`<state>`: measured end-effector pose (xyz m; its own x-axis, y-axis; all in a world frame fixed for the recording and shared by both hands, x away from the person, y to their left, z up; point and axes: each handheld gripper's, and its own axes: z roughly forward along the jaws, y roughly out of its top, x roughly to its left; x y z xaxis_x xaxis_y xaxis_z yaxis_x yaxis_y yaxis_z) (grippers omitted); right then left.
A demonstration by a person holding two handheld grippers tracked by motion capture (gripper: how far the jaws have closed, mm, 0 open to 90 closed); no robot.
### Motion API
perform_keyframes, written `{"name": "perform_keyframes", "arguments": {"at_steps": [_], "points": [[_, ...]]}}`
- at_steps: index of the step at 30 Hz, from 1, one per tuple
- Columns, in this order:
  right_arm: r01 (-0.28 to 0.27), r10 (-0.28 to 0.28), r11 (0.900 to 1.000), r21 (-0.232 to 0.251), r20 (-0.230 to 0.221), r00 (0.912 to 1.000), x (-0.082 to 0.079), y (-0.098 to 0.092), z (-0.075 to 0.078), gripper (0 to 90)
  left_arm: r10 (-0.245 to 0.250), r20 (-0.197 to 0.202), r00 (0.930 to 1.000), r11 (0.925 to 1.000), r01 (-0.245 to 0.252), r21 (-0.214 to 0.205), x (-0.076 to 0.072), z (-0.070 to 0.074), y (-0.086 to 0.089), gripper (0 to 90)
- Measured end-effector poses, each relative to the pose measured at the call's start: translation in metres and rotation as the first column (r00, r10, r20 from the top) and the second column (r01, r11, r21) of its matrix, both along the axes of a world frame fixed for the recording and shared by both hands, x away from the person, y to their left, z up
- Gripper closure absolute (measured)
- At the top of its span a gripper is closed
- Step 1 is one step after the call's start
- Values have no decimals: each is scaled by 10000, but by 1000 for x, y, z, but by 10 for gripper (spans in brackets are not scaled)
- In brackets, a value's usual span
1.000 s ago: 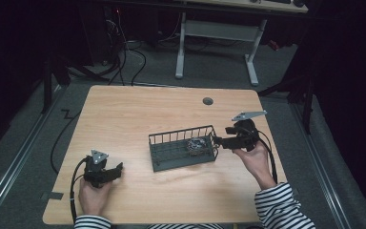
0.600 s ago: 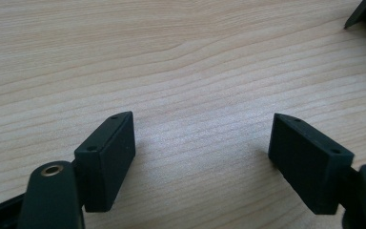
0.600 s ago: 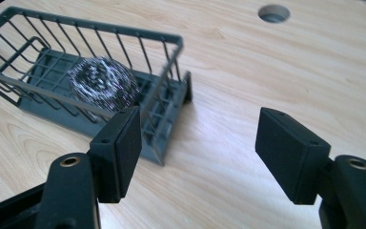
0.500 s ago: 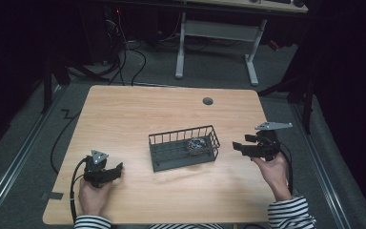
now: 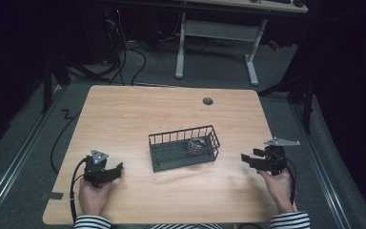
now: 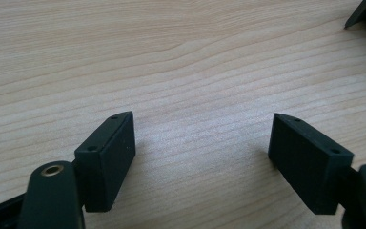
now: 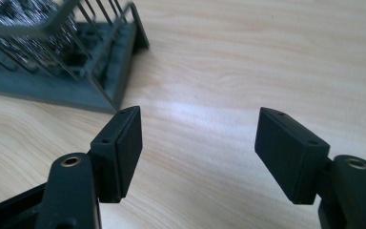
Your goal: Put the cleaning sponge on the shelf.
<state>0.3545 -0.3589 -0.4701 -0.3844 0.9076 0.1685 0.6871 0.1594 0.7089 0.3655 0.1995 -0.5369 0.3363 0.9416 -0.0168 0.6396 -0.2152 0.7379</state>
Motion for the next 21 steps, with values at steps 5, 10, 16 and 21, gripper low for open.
{"name": "perform_keyframes", "arguments": {"at_steps": [5, 10, 16, 21], "points": [[401, -403, 9990, -205, -86, 9992, -6, -3, -25, 373, -1, 1, 10000, 10000, 1, -1, 0, 0, 0, 247], [889, -892, 9938, -661, -22, 9960, -11, -5, -47, 376, 0, 1, 10000, 10000, 0, -2, 0, 0, 0, 247], [1219, -1196, 9886, -883, 302, 9924, -15, -6, -56, 364, 5, 10, 10000, 10000, -5, 5, 0, 0, 0, 247], [1289, -1159, 9766, -1719, 838, 9897, -19, 2, -60, 361, 2, 3, 10000, 10000, -2, -4, 0, 0, 0, 247]]}}
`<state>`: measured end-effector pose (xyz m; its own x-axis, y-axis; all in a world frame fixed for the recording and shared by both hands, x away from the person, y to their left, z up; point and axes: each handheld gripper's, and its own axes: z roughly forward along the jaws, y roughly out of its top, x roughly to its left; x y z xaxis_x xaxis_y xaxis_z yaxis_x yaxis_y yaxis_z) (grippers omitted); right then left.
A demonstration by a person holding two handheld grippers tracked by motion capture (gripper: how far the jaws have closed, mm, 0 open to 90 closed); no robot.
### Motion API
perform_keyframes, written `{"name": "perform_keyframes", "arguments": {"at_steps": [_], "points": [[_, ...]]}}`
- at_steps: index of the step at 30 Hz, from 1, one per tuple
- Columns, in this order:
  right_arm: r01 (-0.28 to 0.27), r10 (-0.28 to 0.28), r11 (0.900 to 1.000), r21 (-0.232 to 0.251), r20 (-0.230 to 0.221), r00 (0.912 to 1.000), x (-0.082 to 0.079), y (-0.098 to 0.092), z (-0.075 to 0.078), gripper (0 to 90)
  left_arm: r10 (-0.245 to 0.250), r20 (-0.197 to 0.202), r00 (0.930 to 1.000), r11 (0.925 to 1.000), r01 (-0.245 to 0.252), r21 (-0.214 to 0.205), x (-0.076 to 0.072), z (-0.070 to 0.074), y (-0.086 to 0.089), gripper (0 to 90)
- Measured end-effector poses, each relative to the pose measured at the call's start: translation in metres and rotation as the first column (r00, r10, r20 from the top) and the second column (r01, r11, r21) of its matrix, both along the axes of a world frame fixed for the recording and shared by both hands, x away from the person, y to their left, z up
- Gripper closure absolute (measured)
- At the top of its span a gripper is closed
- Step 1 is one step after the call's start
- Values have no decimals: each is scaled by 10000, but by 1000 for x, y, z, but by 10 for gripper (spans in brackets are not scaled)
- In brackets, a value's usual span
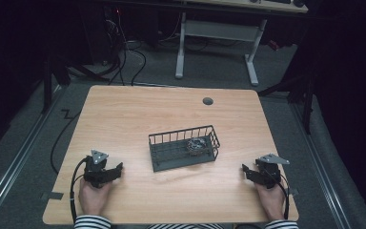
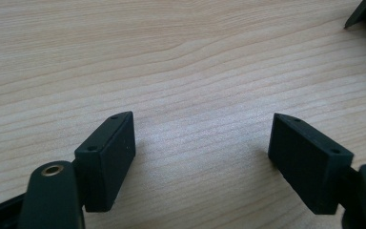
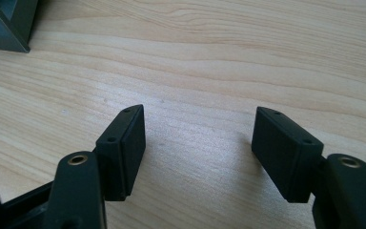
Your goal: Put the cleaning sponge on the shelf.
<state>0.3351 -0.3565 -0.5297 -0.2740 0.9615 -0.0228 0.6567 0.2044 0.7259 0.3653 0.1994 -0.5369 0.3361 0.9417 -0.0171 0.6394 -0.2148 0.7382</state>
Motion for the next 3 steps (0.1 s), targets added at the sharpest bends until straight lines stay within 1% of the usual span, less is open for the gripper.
{"name": "perform_keyframes", "arguments": {"at_steps": [3], "points": [[2, -2, 10000, 25, -17, 10000, 1, -1, 0, 357, -4, 2, 10000, 10000, 4, 7, 0, 0, 0, 247]]}}
